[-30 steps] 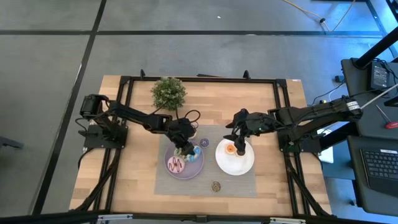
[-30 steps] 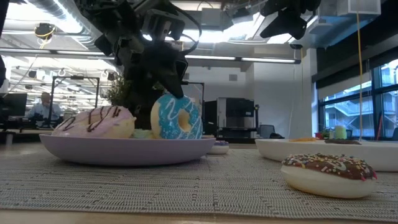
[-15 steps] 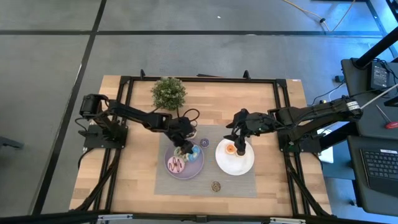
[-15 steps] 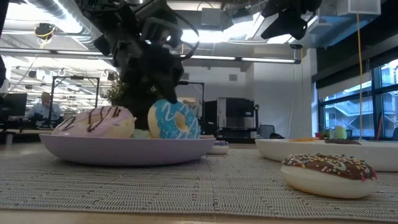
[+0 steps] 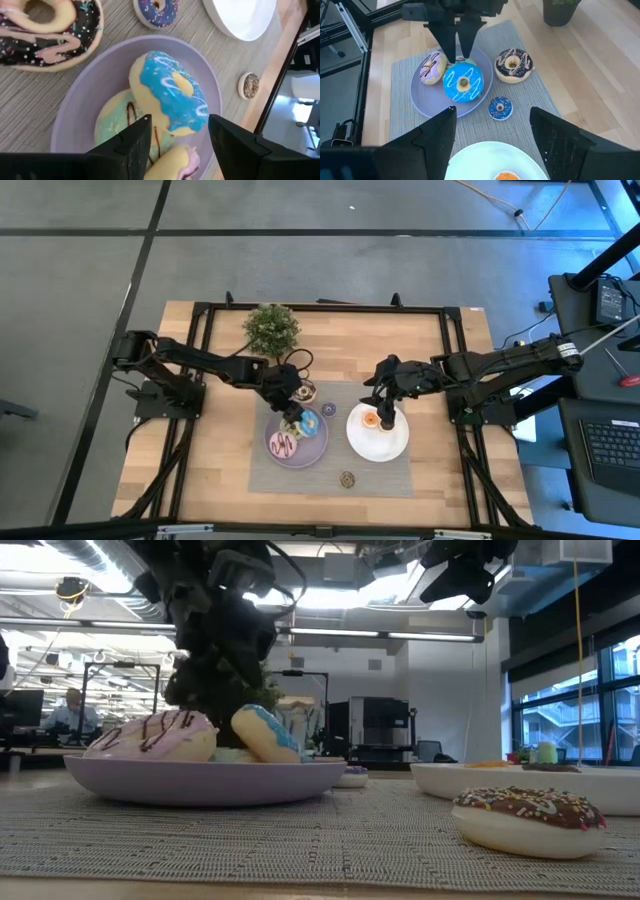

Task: Pick & Place donuts
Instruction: Put the small purple donut on the white plate

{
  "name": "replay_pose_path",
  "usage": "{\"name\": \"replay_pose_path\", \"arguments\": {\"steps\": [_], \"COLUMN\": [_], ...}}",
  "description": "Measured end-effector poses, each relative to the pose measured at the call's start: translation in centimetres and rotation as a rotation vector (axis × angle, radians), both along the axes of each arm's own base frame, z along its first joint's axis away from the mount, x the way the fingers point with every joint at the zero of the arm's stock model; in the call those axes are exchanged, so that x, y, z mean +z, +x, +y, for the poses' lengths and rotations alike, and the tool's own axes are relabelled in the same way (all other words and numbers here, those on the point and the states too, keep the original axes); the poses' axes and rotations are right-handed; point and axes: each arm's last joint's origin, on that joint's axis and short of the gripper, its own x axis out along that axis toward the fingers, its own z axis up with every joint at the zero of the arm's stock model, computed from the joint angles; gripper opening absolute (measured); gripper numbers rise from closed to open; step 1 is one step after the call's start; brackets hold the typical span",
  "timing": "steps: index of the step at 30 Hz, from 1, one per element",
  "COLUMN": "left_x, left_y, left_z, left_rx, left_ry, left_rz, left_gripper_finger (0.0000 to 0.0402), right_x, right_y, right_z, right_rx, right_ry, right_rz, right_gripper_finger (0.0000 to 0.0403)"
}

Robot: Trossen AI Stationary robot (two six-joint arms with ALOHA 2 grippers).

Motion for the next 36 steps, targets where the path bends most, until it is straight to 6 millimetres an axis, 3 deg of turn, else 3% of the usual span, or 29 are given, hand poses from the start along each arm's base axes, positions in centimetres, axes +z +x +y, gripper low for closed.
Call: {"name": "replay_pose_path", "arguments": {"steps": [6, 10, 18, 22, 28, 36], "left_x": [1.2, 3.0, 8.5, 10.2, 10.4, 10.1], "left_y": [-0.7, -1.4, -4.1, -5.0, -5.3, -5.0], "left_z": [0.0, 0.1, 0.2, -0.4, -1.0, -1.4], "left_rx": [0.011, 0.038, 0.193, 0.283, 0.319, 0.308], "left_ry": [-0.009, 0.044, 0.257, 0.352, 0.407, 0.399], "left_rz": [-0.012, -0.090, -0.346, -0.442, -0.459, -0.449], "left_gripper_finger": [0.0187, 0.0190, 0.0188, 0.0187, 0.0191, 0.0187], "right_x": [-0.2, -1.4, -7.1, -9.8, -12.8, -14.9], "right_y": [0.2, 1.2, 5.5, 7.4, 9.1, 10.2], "right_z": [-0.1, -0.1, 0.1, -0.5, -1.2, -1.8], "right_rx": [-0.051, -0.128, -0.140, -0.185, -0.176, -0.190], "right_ry": [0.008, -0.013, 0.038, 0.085, 0.150, 0.166], "right_rz": [0.002, 0.039, 0.197, 0.231, 0.265, 0.270], "right_gripper_finger": [0.0254, 0.0254, 0.0252, 0.0241, 0.0215, 0.0193]}}
